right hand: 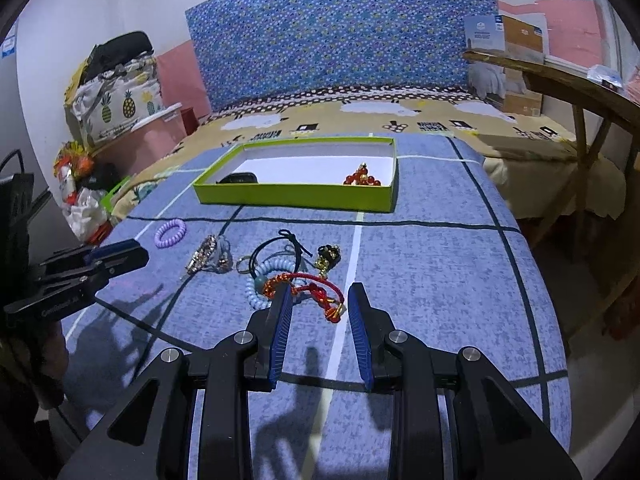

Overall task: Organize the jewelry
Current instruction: 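Grasp the silver hairpin with the left tool while the right tool grasps the red tassel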

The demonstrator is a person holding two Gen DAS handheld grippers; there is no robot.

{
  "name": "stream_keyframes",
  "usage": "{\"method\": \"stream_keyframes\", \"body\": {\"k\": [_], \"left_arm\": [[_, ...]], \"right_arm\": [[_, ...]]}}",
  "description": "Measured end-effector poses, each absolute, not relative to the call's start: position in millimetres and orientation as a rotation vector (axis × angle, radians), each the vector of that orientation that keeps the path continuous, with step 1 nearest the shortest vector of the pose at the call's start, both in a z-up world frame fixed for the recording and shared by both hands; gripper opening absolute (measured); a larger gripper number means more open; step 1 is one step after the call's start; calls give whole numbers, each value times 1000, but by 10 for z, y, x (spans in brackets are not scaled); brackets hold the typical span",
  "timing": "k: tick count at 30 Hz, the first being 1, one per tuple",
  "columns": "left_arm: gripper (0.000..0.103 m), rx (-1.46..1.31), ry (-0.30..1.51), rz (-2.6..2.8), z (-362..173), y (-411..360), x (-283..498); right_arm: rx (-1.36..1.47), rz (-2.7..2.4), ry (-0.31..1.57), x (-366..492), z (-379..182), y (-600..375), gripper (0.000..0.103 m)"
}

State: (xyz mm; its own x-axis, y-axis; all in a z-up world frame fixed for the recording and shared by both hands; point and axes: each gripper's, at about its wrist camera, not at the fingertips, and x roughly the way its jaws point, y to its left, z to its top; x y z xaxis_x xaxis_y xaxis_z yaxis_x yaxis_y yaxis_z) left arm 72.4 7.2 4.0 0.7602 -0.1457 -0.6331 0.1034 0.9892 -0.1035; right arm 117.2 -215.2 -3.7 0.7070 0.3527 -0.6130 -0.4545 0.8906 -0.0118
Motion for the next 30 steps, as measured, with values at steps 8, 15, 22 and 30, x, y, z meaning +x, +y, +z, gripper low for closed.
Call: {"method": "stream_keyframes", "body": {"k": [8,15,22,30], "left_arm": [[24,-63,778,-138,-116,58,1010],[24,-91,838,-137,-216,51,1199],[18,-83,846,-151,-238,7,1258],[18,-76,829,-158,-197,9,1240]], "right_arm": [[-236,453,705,1398,-181,-2111,30],[-262,472,758,1548,-273,-2084,30],[-282,498,802,1644,-329,-2040,30],[-328,521,802,1589,-349,-1944,12]]}}
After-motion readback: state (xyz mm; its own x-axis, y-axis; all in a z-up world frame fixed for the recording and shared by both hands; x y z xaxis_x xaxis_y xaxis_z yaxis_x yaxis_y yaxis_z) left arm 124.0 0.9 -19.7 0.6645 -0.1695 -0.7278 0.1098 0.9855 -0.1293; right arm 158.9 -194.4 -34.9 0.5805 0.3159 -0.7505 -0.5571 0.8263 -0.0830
